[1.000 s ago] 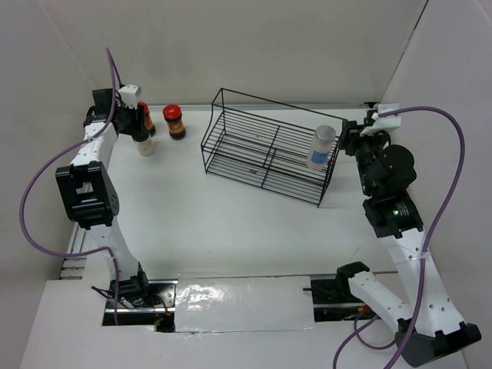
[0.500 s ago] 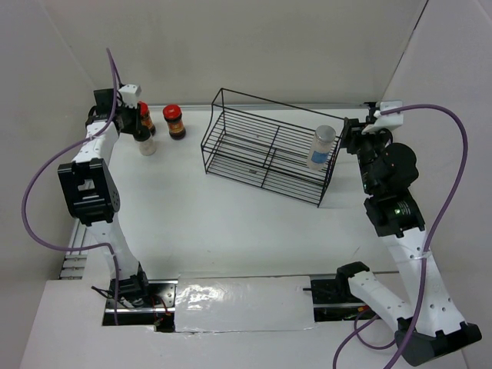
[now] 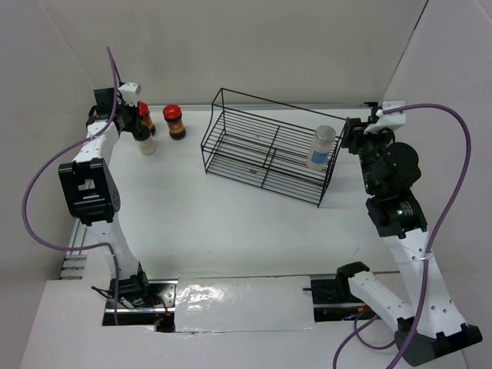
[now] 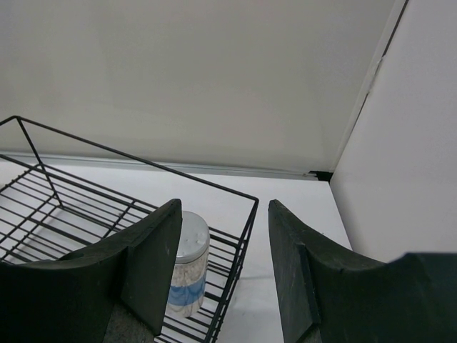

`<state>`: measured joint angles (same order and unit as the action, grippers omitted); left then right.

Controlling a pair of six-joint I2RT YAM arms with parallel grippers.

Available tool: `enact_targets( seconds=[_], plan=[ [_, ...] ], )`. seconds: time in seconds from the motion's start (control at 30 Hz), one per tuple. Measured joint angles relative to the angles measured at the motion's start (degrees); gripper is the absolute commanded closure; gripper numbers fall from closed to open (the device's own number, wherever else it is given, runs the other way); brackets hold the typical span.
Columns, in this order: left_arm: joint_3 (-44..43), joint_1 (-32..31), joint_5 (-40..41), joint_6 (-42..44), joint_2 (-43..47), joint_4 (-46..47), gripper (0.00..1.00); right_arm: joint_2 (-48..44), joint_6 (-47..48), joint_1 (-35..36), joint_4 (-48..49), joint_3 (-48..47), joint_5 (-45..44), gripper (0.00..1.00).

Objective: Organize the condiment bottles

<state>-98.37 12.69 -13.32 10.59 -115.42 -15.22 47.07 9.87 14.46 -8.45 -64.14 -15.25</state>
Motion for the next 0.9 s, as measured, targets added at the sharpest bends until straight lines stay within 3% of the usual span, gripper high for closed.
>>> enact_targets(
  seconds=[0.27, 0.5, 0.9],
  plan=[
    [0.15, 0.00, -2.05, 2.89, 0.28, -0.39, 1.00, -0.66, -0.39, -0.11, -0.22, -0.15, -0.46, 0.42],
    [-0.09, 0.13, -10.08, 7.32, 8.04, -12.04, 1.00, -0.81, -1.01, -0.11, -0.09, 0.11, -0.15, 0.42],
    [-16.81, -5.05, -21.59, 10.47, 21.29, -26.40, 1.00, -1.11, -1.49, -0.24, 0.66, 3.69, 1.92, 0.42]
  ],
)
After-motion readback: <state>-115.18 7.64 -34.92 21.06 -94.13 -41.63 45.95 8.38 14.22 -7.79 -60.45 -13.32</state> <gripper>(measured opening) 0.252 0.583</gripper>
